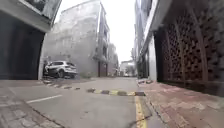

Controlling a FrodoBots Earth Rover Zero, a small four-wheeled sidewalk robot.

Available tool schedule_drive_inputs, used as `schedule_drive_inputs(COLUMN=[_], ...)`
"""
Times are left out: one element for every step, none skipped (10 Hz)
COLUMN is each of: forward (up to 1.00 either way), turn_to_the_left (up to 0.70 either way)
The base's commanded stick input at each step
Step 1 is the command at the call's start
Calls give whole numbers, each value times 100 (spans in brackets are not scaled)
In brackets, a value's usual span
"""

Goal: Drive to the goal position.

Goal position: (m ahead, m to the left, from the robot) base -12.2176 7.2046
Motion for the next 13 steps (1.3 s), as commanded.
schedule_drive_inputs(forward=[46,46,46,46,46,46,46,46,46,46,46,46,46], turn_to_the_left=[46,46,46,46,46,46,46,46,46,46,46,46,46])
